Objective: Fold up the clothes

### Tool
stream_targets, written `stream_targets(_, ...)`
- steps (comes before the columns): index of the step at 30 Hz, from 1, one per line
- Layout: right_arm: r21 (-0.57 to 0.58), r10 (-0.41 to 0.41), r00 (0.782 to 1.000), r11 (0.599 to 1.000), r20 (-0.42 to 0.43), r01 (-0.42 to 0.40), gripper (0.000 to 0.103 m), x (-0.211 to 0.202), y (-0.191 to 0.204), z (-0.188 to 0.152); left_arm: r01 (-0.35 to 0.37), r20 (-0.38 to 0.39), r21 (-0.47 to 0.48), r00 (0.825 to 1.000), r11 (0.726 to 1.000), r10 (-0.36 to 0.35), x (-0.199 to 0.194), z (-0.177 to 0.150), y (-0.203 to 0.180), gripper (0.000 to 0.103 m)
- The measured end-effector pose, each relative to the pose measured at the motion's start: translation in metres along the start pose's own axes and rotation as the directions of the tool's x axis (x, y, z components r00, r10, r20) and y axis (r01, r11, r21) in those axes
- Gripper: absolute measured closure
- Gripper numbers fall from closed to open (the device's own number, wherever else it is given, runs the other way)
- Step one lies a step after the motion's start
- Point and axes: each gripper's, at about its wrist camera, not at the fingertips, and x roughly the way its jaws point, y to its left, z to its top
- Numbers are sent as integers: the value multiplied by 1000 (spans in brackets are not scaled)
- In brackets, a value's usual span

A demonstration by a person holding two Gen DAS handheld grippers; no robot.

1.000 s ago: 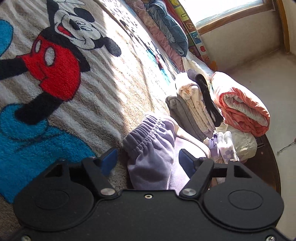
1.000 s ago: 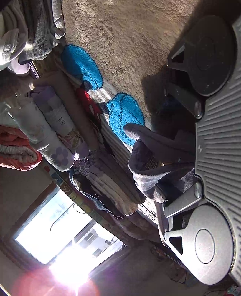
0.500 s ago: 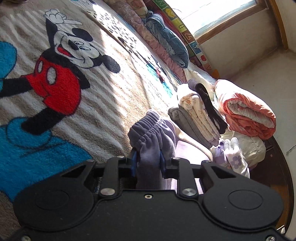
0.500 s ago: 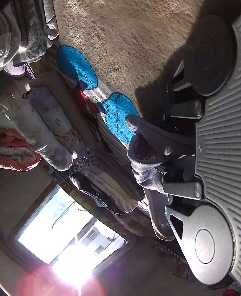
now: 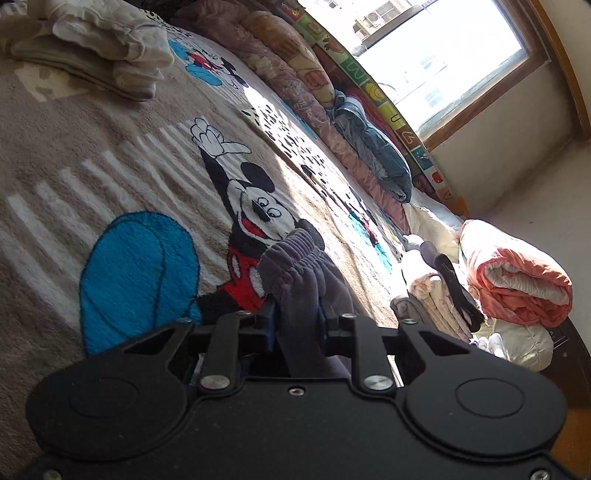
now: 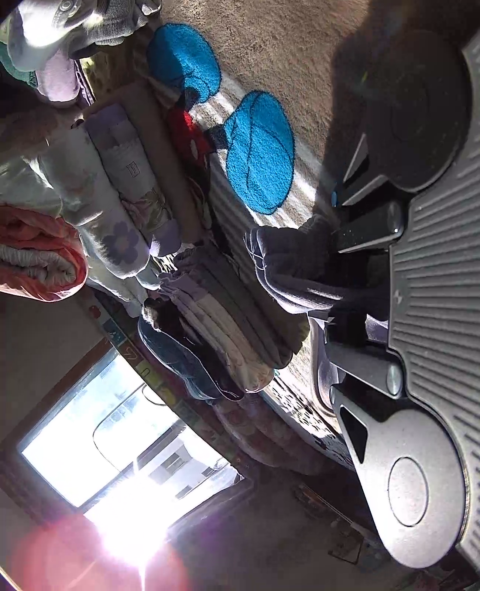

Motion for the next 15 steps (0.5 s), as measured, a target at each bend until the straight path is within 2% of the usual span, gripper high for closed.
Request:
stream_targets(4, -38, 52, 998, 998, -16, -53, 93, 17, 34, -9, -36, 56, -33, 998, 999, 37, -31, 18, 28, 84)
stream_targets(9, -50, 94, 995, 994, -43, -96, 93, 30, 61, -32, -82, 133, -90, 987, 993, 93, -69, 37, 63, 84)
stream_targets(15, -18, 60, 988, 998, -139, -64, 92, 23, 59, -79, -163, 149, -139, 972, 977, 183, -93, 40, 93, 84)
